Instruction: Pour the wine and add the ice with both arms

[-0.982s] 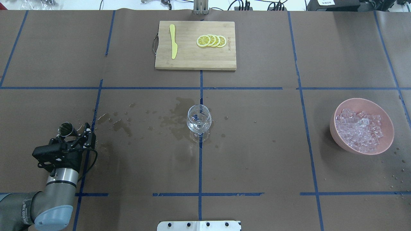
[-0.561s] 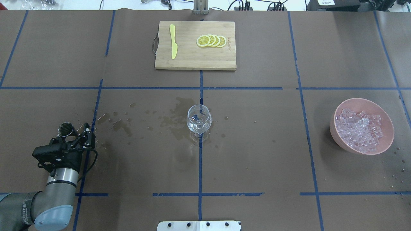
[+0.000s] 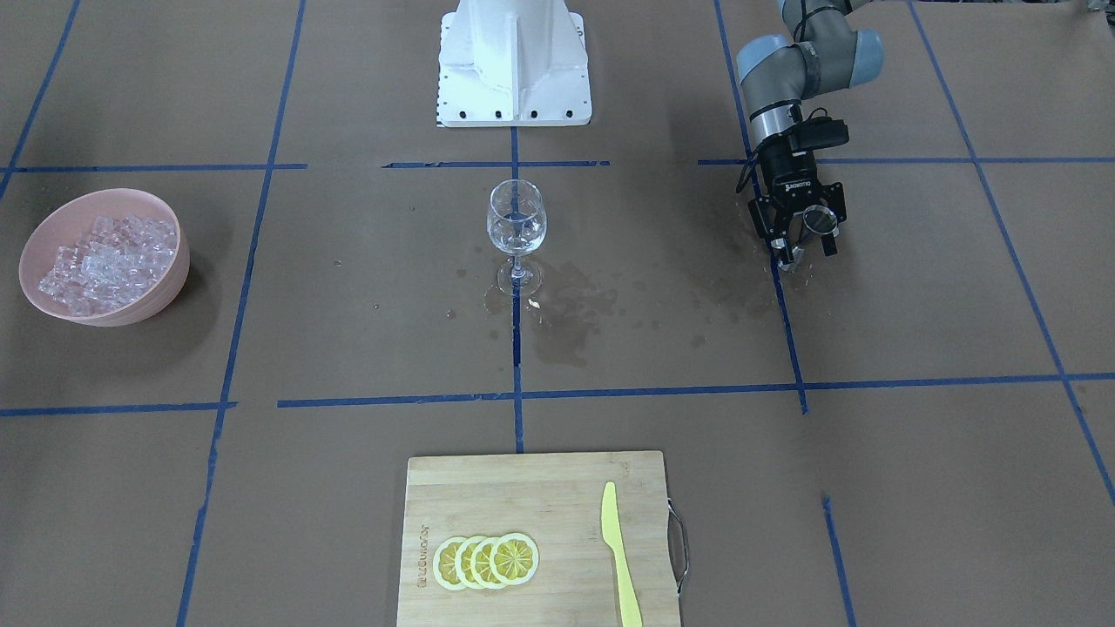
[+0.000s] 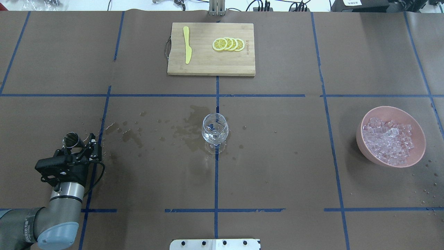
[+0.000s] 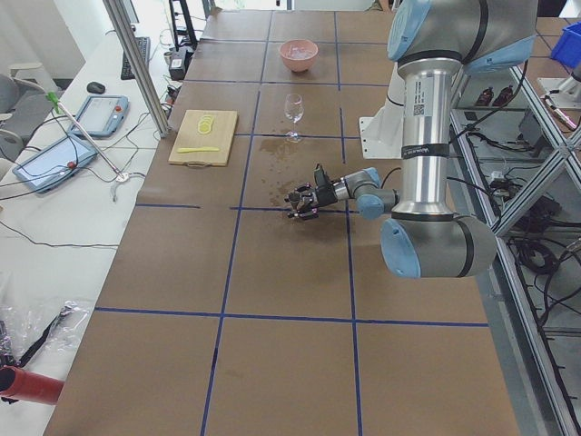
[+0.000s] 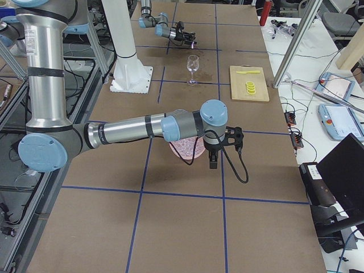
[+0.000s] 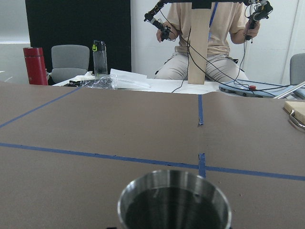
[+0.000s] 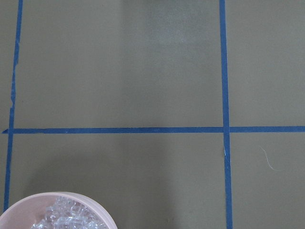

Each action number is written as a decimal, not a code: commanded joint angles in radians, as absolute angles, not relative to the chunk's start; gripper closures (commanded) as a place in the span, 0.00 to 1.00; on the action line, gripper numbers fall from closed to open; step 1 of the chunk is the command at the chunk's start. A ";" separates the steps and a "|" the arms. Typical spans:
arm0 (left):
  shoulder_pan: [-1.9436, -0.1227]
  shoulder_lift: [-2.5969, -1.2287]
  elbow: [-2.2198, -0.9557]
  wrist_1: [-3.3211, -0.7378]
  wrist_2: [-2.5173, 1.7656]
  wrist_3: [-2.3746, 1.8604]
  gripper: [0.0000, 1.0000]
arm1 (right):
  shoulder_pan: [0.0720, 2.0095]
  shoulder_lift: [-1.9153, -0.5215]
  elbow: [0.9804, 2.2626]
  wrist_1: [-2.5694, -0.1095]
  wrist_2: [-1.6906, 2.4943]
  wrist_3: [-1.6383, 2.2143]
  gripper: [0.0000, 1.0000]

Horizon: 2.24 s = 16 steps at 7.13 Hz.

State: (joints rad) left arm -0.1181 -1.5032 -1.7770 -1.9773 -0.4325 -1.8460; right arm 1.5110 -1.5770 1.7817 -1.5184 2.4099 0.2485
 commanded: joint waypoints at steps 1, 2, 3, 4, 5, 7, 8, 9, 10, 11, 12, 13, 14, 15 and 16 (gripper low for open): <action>-0.118 -1.503 -1.776 -1.977 -0.434 -1.848 0.41 | 1.509 -1.577 1.781 -1.517 2.410 0.249 0.00; -0.118 -1.503 -1.776 -1.977 -0.433 -1.850 0.41 | 1.511 -1.577 1.781 -1.517 2.408 0.249 0.00; -0.117 -1.503 -1.776 -1.977 -0.434 -1.848 0.41 | 1.509 -1.577 1.779 -1.517 2.408 0.249 0.00; -0.117 -1.503 -1.773 -1.979 -0.434 -1.850 0.41 | 1.509 -1.577 1.779 -1.517 2.408 0.249 0.00; -0.114 -1.503 -1.772 -1.977 -0.434 -1.850 0.41 | 1.511 -1.577 1.779 -1.517 2.408 0.249 0.00; -0.114 -1.503 -1.772 -1.977 -0.434 -1.850 0.59 | 1.511 -1.575 1.779 -1.519 2.408 0.249 0.00; -0.112 -1.503 -1.769 -1.977 -0.433 -1.850 0.84 | 1.511 -1.577 1.779 -1.519 2.408 0.249 0.00; -0.110 -1.503 -1.769 -1.977 -0.433 -1.850 1.00 | 1.509 -1.577 1.781 -1.519 2.408 0.249 0.00; -0.112 -1.502 -1.779 -1.979 -0.433 -1.850 1.00 | 1.511 -1.575 1.781 -1.519 2.408 0.249 0.00; -0.113 -1.500 -1.789 -1.977 -0.433 -1.847 1.00 | 1.511 -1.575 1.781 -1.517 2.413 0.249 0.00; -0.115 -1.496 -1.804 -1.977 -0.431 -1.842 1.00 | 1.511 -1.575 1.781 -1.517 2.416 0.249 0.00; -0.117 -1.494 -1.819 -1.979 -0.430 -1.835 1.00 | 1.511 -1.575 1.782 -1.517 2.419 0.249 0.00; -0.118 -1.468 -1.847 -1.977 -0.430 -1.798 1.00 | 1.509 -1.574 1.782 -1.516 2.424 0.262 0.00; -0.118 -1.444 -1.908 -1.979 -0.430 -1.772 1.00 | 1.506 -1.572 1.792 -1.514 2.427 0.309 0.00; -0.120 -1.453 -1.916 -1.980 -0.430 -1.773 1.00 | 1.505 -1.572 1.804 -1.514 2.428 0.314 0.00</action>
